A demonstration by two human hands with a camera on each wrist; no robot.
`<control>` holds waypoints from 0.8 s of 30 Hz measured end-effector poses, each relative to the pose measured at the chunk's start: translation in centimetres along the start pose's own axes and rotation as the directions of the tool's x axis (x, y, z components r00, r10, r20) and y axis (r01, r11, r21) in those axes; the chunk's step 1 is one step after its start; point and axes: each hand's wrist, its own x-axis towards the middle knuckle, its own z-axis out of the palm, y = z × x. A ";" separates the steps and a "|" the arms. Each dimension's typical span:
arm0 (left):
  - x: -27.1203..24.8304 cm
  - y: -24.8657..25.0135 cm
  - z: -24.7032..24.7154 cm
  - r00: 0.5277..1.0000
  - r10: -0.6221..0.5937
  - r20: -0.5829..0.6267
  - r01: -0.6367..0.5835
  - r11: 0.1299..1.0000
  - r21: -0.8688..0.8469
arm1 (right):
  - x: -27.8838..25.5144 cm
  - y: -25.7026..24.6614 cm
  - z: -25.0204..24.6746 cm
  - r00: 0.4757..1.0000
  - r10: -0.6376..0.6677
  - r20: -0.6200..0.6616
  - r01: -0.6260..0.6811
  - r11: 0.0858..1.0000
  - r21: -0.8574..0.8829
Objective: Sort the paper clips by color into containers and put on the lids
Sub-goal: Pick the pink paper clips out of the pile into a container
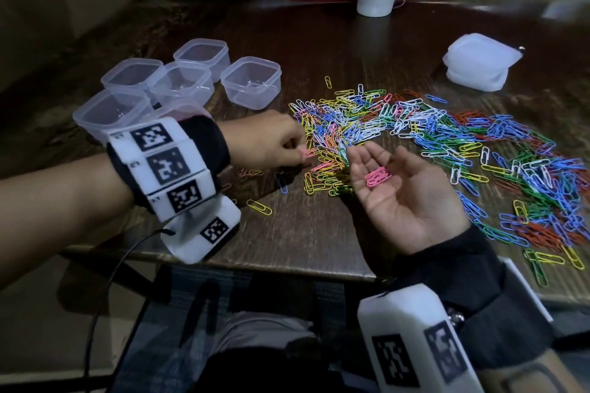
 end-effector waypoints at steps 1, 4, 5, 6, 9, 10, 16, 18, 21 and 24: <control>-0.2 0.3 -0.4 1.000 0.006 -0.025 -0.008 0.995 -0.100 | 0.1 0.2 0.2 1.000 0.003 0.003 -0.003 1.000 -0.020; -0.2 2.5 -0.8 0.995 0.045 -0.094 -0.072 0.947 -0.312 | 0.3 1.1 1.3 0.999 -0.004 0.039 0.006 0.999 -0.036; 0.0 3.4 -0.8 0.993 0.063 -0.103 -0.093 0.940 -0.329 | 0.3 1.3 1.7 0.998 -0.007 0.060 0.007 1.000 -0.010; 0.1 4.0 -0.8 0.991 0.080 -0.107 -0.111 0.938 -0.328 | 0.3 1.4 2.0 0.997 -0.003 0.080 0.002 1.000 0.016; 0.6 4.3 -1.6 0.983 0.055 -0.177 -0.119 0.918 -0.377 | 0.2 0.5 1.5 0.997 0.005 0.083 -0.011 0.997 0.079; 0.8 3.7 -1.9 0.981 0.000 -0.194 -0.087 0.896 -0.435 | 0.2 0.0 1.1 0.998 0.001 0.061 -0.007 0.996 0.094; 2.2 1.8 0.3 0.990 -0.138 -0.002 0.135 0.974 -0.182 | -0.2 -1.9 -0.1 0.998 -0.058 0.022 0.057 0.996 0.073; 2.5 1.7 0.4 0.985 -0.165 0.053 0.172 0.969 -0.175 | -0.3 -1.9 -0.1 0.998 -0.061 0.019 0.060 0.996 0.065; 2.2 1.3 -0.2 0.980 -0.187 0.073 0.199 0.953 -0.227 | -0.3 -1.8 -0.1 0.998 -0.055 0.015 0.054 0.997 0.056; 1.3 1.3 -0.9 0.983 -0.182 0.023 0.180 0.932 -0.314 | -0.1 -1.4 -0.1 0.999 -0.040 0.026 0.039 0.998 0.057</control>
